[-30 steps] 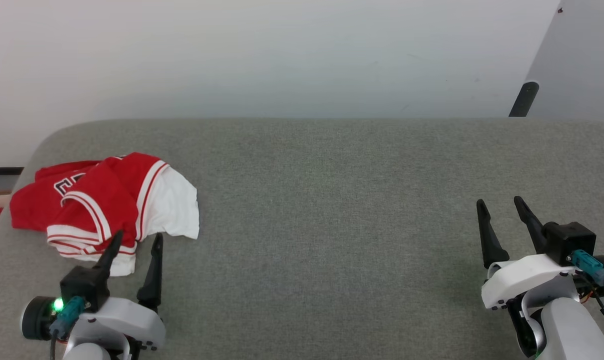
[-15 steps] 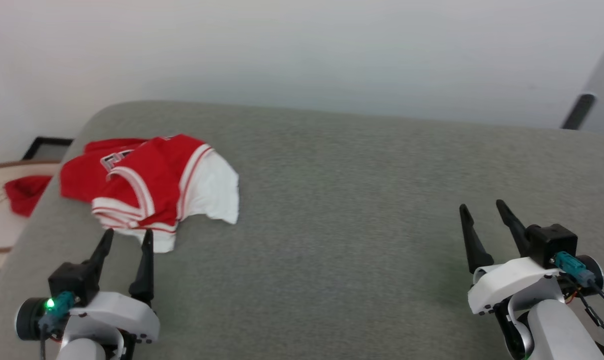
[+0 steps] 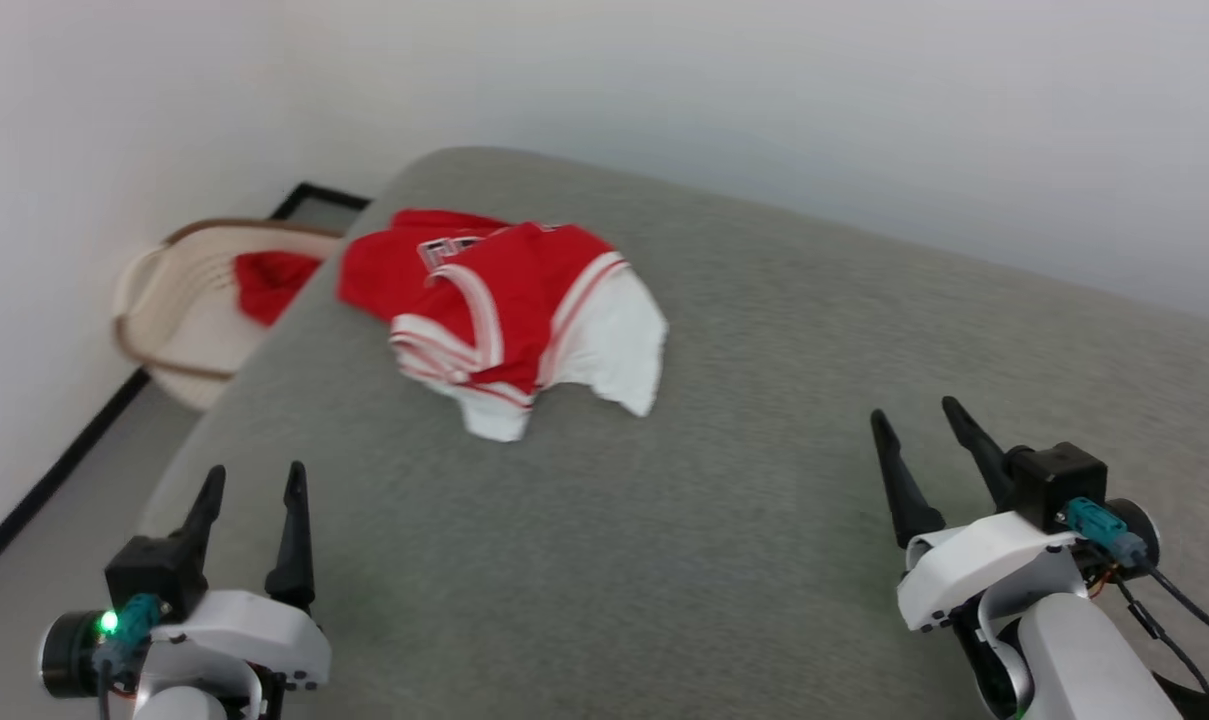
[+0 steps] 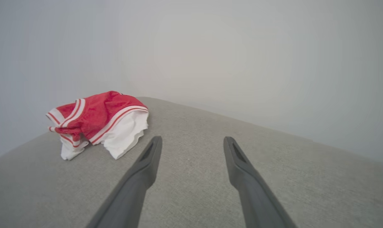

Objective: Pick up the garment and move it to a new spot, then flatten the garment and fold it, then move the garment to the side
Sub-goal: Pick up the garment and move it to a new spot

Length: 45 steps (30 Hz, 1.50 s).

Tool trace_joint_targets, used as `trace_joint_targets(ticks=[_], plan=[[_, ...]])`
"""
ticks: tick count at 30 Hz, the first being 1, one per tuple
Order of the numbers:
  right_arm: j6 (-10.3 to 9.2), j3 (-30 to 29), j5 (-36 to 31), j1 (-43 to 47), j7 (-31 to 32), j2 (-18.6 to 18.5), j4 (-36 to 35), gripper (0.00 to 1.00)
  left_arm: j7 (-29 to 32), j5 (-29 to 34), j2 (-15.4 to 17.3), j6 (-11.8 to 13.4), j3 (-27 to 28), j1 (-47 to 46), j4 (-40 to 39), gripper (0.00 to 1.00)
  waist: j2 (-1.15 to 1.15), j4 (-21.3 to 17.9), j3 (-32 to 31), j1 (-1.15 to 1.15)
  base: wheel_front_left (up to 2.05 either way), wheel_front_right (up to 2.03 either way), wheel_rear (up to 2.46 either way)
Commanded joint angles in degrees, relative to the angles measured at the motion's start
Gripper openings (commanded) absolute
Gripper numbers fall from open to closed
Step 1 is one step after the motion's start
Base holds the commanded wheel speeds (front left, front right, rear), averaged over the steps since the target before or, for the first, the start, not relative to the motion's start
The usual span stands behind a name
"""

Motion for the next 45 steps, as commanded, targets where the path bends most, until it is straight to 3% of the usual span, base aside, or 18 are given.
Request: trace_joint_targets(ticks=[1,16,22,28,33,45], plan=[[0.02,0.5,0.6,-0.6,-0.3,0.2,-0.1,1.00,0.0,0.7,-0.4,0.2,0.3,0.7,-0.2,1.00,0.00,7.9,0.3,0.00,0.00,0.00,0.00],[0.02,10.7,4.5,-7.9,-0.3,2.0,3.8,1.00,0.0,-0.5,-4.3,1.2,9.2,6.0,-5.1,1.00,0.00,10.5,2.9,0.00,0.00,0.00,0.00],[0.02,12.0,5.5,-8.8,-0.3,1.8,4.5,1.00,0.0,0.2,-5.2,0.5,10.6,6.3,-5.3,1.00,0.00,10.3,3.0,0.00,0.00,0.00,0.00],[0.02,9.7,6.1,-6.3,-0.3,1.3,2.9,1.00,0.0,1.2,-5.0,-0.5,8.5,3.9,-3.6,1.00,0.00,9.6,2.6,0.00,0.00,0.00,0.00],[0.02,7.0,4.0,-3.4,-0.3,1.7,-0.7,1.00,0.0,0.0,-2.1,-1.1,4.3,-0.6,-0.5,1.00,0.00,5.7,3.1,0.00,0.00,0.00,0.00],[0.01,8.1,-1.7,-3.6,-0.3,2.7,-6.7,1.00,0.0,-10.8,13.0,-1.1,-10.3,-20.2,5.9,1.00,0.00,-12.4,12.7,0.00,0.00,0.00,0.00]])
